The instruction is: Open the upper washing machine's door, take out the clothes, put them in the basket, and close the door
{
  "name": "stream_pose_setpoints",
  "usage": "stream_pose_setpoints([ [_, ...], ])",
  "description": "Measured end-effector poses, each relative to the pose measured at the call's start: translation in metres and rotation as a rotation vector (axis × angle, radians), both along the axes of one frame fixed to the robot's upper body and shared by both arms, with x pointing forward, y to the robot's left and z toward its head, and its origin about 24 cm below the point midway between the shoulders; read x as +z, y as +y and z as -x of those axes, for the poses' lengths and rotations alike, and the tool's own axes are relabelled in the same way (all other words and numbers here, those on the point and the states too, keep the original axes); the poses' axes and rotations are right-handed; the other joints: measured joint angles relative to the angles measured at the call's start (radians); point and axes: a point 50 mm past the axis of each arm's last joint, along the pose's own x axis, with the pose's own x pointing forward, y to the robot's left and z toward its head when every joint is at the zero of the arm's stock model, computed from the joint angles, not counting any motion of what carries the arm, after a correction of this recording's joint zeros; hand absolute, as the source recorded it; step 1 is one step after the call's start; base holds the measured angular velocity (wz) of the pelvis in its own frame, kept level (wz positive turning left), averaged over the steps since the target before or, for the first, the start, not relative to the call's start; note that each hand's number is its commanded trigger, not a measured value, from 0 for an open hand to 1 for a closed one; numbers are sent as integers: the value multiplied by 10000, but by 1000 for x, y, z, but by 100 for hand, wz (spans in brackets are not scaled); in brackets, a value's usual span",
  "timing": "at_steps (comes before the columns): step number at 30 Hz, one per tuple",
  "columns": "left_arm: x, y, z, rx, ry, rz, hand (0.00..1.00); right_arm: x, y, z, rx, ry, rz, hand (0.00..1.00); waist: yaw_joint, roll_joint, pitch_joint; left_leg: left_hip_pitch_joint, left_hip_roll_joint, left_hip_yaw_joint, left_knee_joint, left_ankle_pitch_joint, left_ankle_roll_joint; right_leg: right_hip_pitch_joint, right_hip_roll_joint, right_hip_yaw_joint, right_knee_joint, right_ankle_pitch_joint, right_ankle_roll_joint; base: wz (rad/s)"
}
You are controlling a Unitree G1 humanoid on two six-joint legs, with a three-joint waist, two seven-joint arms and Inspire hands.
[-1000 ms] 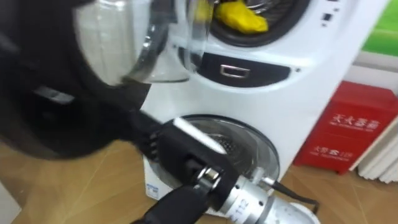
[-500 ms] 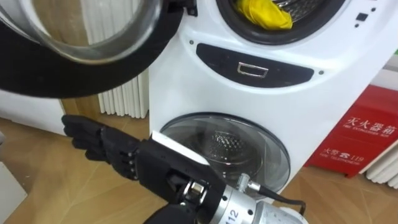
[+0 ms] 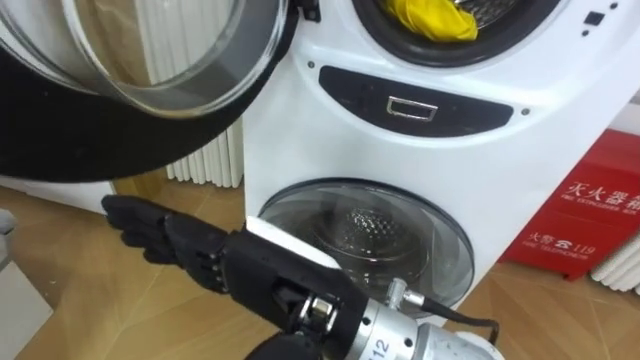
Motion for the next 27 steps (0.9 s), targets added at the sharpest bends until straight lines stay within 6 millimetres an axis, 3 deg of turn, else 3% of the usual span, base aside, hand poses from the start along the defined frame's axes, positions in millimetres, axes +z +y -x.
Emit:
stream_pose_setpoints([
  [3,0,0,2,231,-74,-74,0,-7,-11,-2,-674,-223,649,0,-127,196,23,124,-1,1,-6,-20,32,144,1,-11,2,5,9,0],
  [4,0,0,2,279,-93,-110,0,-11,-16,-3,-1127,-262,874,0,-138,288,-19,138,1,18,-15,-41,60,149,2,-7,4,1,15,0],
  [7,-1,0,7,596,-33,-77,0,-15,-31,-8,-2193,-529,1455,0,-401,447,-36,126,-10,41,-15,-54,78,146,8,-27,4,1,20,0],
  [13,-2,2,16,1101,172,-122,0,-5,-62,-25,-4436,-1497,1904,0,-753,392,-117,145,-13,117,16,-51,83,133,3,129,-29,-4,27,-5],
  [17,-2,2,15,1140,133,-103,0,5,-79,-33,-5752,-1783,1558,0,-762,254,-212,196,-14,208,18,-51,84,155,12,178,-32,-2,33,-5],
  [22,-2,2,18,1153,193,-113,0,18,-86,-42,-6657,-2275,1099,0,-964,305,-150,454,-15,246,-14,-53,86,377,-4,195,-13,4,52,-2],
  [25,-1,2,13,1104,79,-119,0,34,-85,-48,-6706,-2460,319,0,-1157,256,-49,386,-5,244,-7,-58,90,319,-24,188,-18,-4,58,1],
  [27,-2,2,14,1037,151,-153,0,44,-87,-52,-6817,-2576,-172,0,-1190,245,-42,311,-6,241,4,-59,92,272,-23,192,-29,-19,78,5],
])
